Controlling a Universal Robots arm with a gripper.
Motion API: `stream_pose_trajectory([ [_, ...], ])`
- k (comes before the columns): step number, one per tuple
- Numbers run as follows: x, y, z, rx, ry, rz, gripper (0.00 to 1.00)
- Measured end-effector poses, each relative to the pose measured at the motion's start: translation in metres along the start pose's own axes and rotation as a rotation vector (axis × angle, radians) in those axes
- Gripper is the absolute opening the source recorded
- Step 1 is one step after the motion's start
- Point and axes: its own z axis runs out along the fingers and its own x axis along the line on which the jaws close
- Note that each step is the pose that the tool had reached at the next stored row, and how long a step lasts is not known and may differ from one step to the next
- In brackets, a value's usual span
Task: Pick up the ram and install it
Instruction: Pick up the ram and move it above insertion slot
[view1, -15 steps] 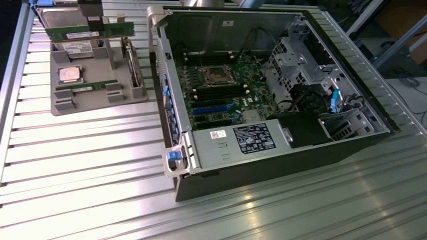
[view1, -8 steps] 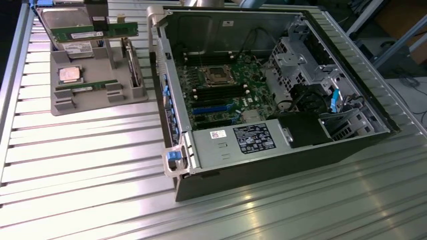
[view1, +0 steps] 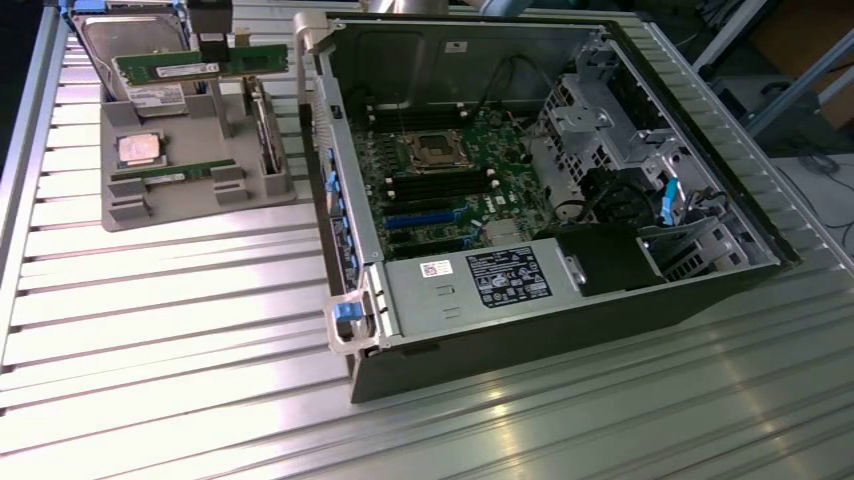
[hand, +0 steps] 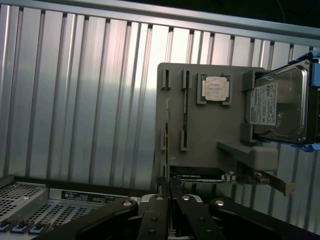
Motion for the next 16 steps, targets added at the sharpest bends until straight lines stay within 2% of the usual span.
stream_pose_trajectory([
  [7, 0.001, -0.011, -0.0006, -0.0001, 0.0007, 0.0, 0.12],
  [16, 0.002, -0.0203, -0.001, -0.0002, 0.0015, 0.0, 0.12],
])
